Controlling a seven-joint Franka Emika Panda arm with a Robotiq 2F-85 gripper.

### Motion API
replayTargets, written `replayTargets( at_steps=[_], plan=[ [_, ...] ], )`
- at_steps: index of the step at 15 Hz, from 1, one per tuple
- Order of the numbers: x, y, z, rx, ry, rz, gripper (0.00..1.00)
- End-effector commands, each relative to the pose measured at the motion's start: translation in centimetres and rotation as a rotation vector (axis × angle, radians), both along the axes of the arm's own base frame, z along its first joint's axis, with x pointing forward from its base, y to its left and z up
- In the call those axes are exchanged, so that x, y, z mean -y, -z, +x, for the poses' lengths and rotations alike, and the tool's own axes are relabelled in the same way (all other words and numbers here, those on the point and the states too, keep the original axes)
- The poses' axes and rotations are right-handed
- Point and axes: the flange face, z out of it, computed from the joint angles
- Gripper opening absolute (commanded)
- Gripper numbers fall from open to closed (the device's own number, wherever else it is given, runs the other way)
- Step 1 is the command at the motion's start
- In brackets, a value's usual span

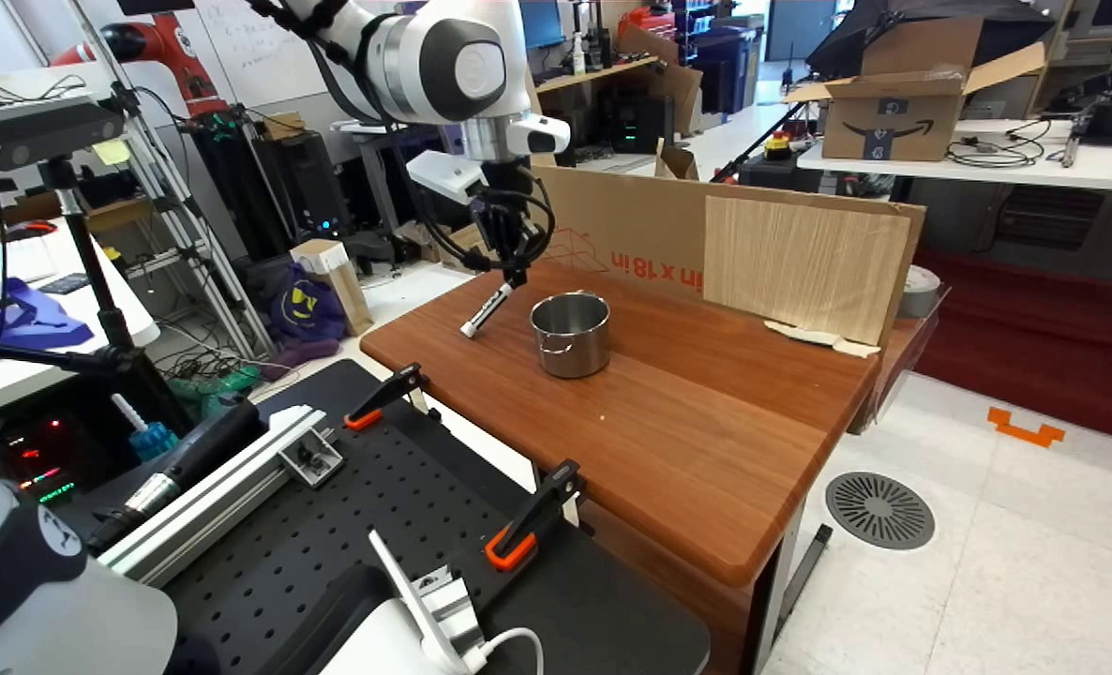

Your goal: Take the marker out of the pot and put it on the table

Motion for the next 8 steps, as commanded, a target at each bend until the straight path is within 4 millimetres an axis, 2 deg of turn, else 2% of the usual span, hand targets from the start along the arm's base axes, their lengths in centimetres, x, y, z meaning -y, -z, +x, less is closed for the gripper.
replayTargets(
  at_steps=[1,8],
  plan=[
    [-0.1,1.9,1.6,0.004,-0.037,-0.026,0.05],
    [0.2,4.0,3.2,0.007,-0.047,-0.048,0.05]
  ],
)
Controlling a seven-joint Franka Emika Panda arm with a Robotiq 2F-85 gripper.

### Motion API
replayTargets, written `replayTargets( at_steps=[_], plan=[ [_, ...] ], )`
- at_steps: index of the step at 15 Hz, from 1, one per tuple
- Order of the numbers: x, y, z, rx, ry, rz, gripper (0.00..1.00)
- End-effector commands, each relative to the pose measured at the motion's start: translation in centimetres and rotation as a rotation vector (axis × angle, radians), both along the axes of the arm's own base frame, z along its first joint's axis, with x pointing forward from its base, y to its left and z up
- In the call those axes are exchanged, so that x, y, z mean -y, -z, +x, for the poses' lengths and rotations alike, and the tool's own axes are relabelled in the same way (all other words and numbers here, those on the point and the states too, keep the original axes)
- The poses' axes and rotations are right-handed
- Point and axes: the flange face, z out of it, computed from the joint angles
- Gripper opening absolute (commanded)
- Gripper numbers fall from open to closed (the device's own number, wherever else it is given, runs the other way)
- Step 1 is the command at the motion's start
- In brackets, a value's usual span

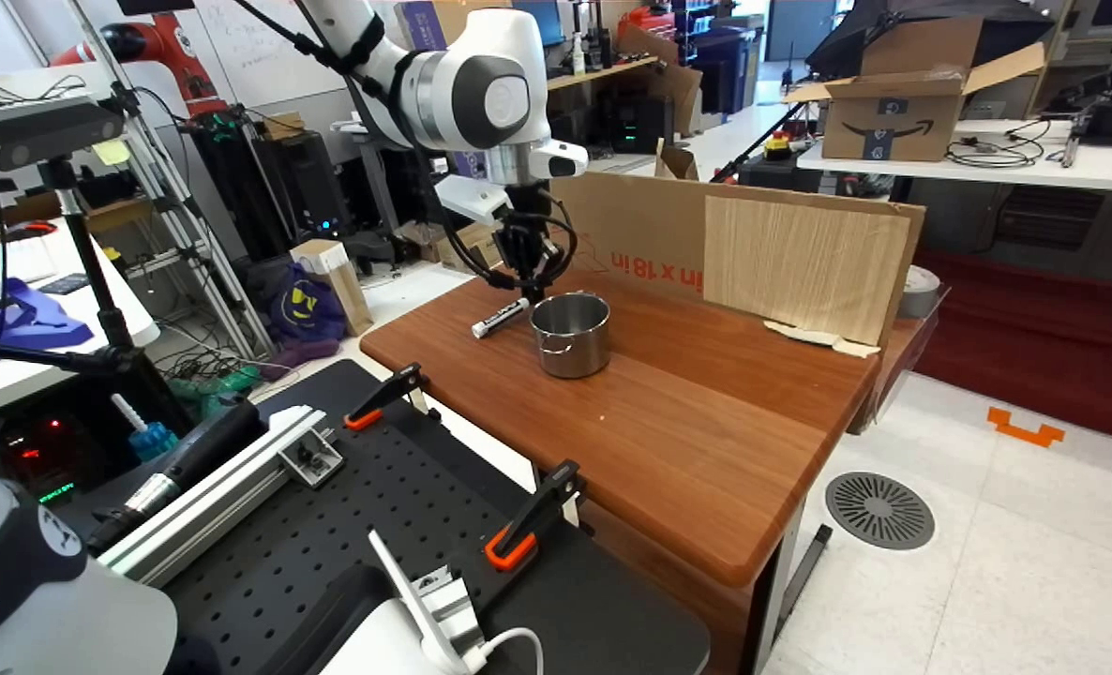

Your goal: Take the marker out of the pot and put it on the table

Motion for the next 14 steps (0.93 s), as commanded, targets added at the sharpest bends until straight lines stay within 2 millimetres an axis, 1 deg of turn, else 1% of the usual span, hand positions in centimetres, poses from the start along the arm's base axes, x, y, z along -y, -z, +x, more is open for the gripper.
replayTargets(
  at_steps=[1,2,6,8,10,12,14],
  plan=[
    [-0.3,0.6,1.0,0.021,-0.036,-0.026,0.44],
    [-0.4,0.6,1.0,0.021,-0.040,-0.030,0.45],
    [-0.7,0.7,1.2,0.022,-0.050,-0.034,0.73],
    [-0.8,0.4,1.3,0.022,-0.051,-0.030,0.88],
    [-0.9,-0.3,1.0,0.021,-0.060,-0.023,1.00],
    [-1.1,-1.6,0.5,0.025,-0.081,-0.003,1.00],
    [-1.6,-3.3,-0.1,0.042,-0.107,0.012,1.00]
  ],
)
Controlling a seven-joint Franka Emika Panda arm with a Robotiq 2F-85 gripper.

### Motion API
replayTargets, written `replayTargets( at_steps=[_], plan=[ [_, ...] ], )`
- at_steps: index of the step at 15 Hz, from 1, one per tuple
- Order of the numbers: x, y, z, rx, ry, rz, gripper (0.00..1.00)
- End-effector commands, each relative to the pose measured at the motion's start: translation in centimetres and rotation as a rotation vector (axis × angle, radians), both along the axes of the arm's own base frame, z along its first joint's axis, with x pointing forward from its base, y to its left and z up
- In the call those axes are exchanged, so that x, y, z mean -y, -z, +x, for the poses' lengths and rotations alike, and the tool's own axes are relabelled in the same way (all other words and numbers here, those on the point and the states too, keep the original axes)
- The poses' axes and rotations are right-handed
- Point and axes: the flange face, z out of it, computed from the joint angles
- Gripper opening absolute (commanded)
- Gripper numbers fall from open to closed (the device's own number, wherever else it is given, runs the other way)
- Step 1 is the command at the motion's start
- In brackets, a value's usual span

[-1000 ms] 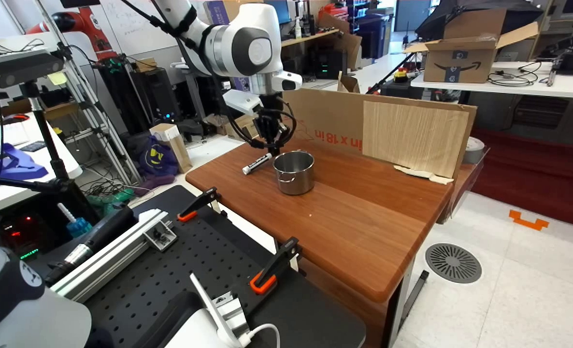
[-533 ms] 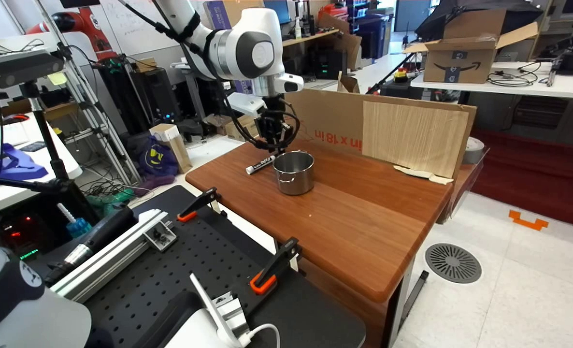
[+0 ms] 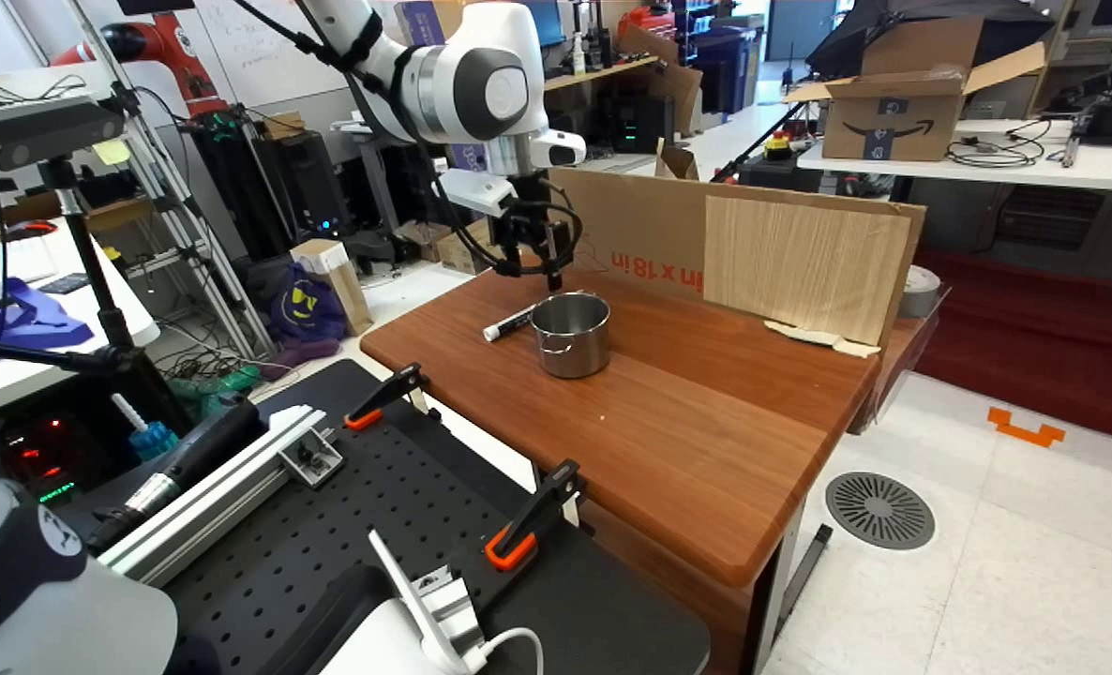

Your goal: Take the marker out of the pot and put it on the table

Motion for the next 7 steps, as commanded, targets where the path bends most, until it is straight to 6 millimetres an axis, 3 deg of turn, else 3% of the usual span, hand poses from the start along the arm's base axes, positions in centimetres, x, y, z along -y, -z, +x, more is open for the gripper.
replayTargets(
  at_steps=[1,3,4,5,7],
  plan=[
    [-0.5,-3.5,-1.5,0.022,-0.056,0.023,1.00],
    [-0.9,-5.8,-2.4,0.038,-0.085,0.032,1.00],
    [-1.2,-4.3,-0.9,0.043,-0.052,0.019,1.00],
    [-1.2,-5.2,-1.1,0.050,-0.056,0.020,1.00],
    [-1.1,-4.8,-1.2,0.045,-0.053,0.018,1.00]
  ],
)
